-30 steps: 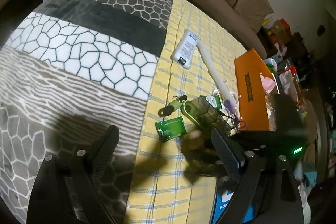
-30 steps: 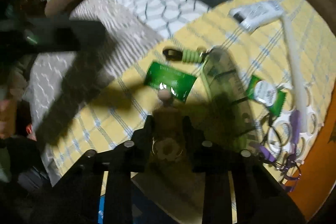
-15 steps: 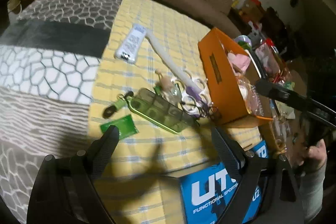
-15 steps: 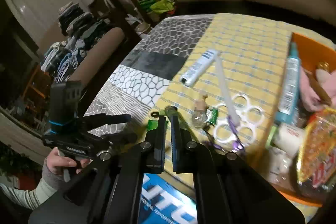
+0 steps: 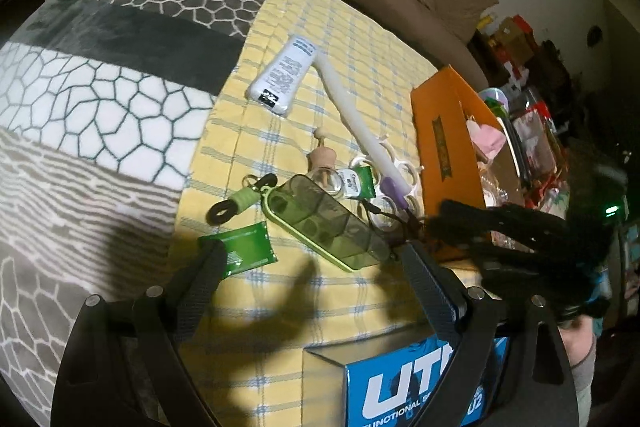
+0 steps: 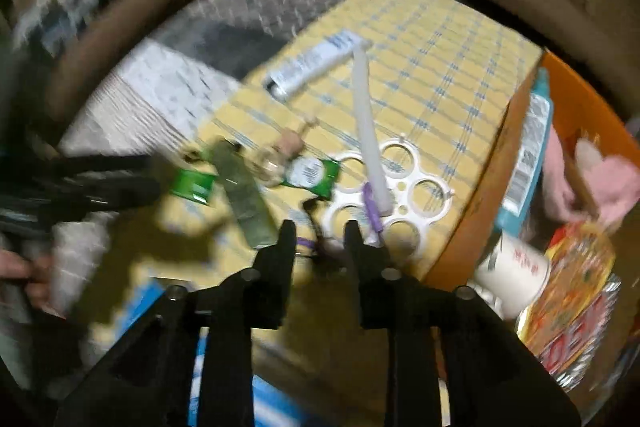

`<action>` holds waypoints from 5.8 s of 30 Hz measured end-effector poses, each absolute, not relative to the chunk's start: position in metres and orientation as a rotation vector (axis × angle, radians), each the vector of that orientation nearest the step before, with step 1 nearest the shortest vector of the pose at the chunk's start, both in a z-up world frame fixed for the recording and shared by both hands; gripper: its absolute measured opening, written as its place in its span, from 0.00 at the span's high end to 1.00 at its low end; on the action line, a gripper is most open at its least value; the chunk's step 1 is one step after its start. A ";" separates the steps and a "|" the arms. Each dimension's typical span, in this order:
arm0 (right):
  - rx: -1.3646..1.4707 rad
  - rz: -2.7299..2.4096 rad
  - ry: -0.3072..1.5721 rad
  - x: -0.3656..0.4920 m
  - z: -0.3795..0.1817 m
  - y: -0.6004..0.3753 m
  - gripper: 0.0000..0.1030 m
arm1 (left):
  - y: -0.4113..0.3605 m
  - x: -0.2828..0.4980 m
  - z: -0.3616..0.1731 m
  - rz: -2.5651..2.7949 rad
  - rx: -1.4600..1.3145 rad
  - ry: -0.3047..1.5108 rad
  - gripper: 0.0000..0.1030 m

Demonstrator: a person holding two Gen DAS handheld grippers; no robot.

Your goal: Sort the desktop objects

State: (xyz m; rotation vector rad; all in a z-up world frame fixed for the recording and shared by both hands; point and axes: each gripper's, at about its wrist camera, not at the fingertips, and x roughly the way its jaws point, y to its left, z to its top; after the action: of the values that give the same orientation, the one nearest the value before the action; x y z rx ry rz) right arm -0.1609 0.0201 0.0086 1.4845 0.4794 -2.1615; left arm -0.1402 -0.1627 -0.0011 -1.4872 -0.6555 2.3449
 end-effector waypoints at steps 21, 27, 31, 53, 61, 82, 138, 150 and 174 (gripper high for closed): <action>1.170 -2.186 -0.032 -0.142 0.106 0.048 0.98 | -0.139 -0.130 0.035 2.245 -1.240 -0.658 0.10; 1.092 -2.142 -0.062 -0.129 0.150 0.040 0.98 | -0.149 -0.115 0.075 2.279 -0.972 -0.700 0.07; 1.057 -2.073 -0.080 -0.117 0.165 0.033 0.98 | -0.158 -0.107 0.090 2.187 -0.826 -0.785 0.00; 1.023 -2.151 -0.117 -0.081 0.204 0.054 0.98 | -0.158 -0.101 0.103 1.867 -0.652 -0.970 0.48; 0.990 -2.193 -0.014 -0.063 0.225 0.069 0.98 | -0.124 -0.107 0.101 1.875 -0.702 -0.950 0.48; 1.136 -2.494 0.062 -0.134 0.175 0.191 0.98 | 0.075 -0.201 0.137 2.196 -1.119 -0.190 0.97; 1.335 -2.170 0.075 -0.170 0.072 0.064 0.52 | -0.133 -0.195 0.054 2.327 -1.472 -0.207 0.11; 1.600 -2.094 -0.071 -0.223 -0.030 0.029 0.63 | -0.159 -0.172 0.019 2.294 -1.401 -0.121 0.11; 1.461 -1.875 0.470 -0.228 0.001 -0.004 0.58 | -0.135 -0.164 -0.041 2.014 -1.238 0.513 0.56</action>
State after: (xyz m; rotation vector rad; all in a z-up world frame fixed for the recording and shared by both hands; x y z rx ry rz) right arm -0.2277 -0.0039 0.0009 1.4606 0.4698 -1.8748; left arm -0.1635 -0.1347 -0.0409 -1.2377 0.5132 2.0140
